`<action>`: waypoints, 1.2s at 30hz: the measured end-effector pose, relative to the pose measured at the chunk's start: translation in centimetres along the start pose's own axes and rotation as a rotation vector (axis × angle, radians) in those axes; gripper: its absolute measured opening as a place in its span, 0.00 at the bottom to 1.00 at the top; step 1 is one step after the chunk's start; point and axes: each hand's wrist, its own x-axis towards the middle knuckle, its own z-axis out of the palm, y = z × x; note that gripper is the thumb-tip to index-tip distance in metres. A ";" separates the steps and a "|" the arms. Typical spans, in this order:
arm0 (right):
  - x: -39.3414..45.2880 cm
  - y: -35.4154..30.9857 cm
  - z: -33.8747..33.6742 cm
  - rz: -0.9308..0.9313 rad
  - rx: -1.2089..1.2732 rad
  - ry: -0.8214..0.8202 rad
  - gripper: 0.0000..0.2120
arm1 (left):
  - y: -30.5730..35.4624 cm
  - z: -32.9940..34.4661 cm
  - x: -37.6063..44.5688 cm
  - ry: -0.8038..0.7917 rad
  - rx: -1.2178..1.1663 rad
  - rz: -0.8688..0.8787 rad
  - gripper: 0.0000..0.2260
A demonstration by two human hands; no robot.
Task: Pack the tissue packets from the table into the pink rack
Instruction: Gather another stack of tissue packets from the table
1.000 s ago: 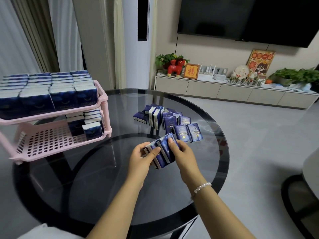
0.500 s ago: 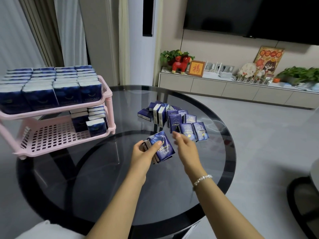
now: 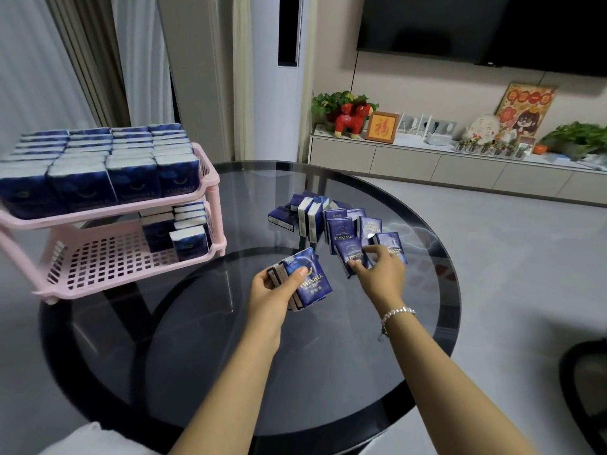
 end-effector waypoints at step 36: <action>-11.2 -10.0 1.2 -0.475 0.444 -0.469 0.08 | 6.3 -9.7 -2.7 -0.220 0.186 0.027 0.30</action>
